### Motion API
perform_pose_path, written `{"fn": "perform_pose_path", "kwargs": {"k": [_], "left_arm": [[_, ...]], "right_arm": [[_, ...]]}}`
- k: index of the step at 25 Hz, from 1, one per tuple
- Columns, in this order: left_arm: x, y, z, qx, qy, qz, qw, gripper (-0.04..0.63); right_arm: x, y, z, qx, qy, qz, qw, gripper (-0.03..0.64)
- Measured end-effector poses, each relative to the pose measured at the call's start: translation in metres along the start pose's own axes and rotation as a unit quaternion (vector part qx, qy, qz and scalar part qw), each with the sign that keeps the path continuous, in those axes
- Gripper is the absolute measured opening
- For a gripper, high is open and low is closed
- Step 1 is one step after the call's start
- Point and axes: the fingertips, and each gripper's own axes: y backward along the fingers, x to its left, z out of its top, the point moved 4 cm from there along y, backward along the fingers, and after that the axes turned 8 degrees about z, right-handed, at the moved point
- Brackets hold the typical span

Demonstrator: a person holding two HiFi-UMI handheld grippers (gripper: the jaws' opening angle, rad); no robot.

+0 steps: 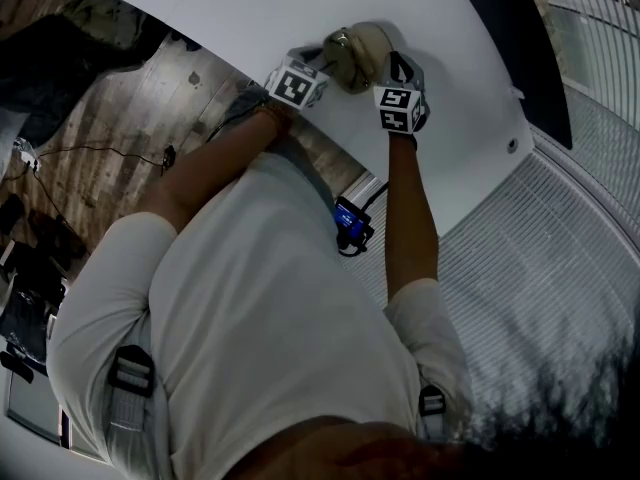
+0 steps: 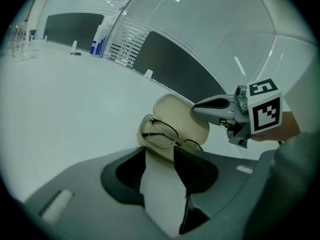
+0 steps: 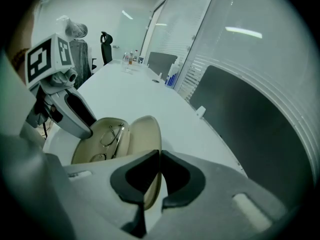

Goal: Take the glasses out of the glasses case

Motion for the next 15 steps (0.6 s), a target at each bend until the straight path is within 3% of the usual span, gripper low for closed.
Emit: {"fn": "perform_pose_path", "kwargs": {"k": [15], "left_arm": [[0.001, 0.003, -0.002, 0.004, -0.001, 0.002, 1.0000, 0.186]], "right_arm": [[-0.006, -0.025, -0.012, 0.026, 0.012, 0.019, 0.999, 0.031]]}}
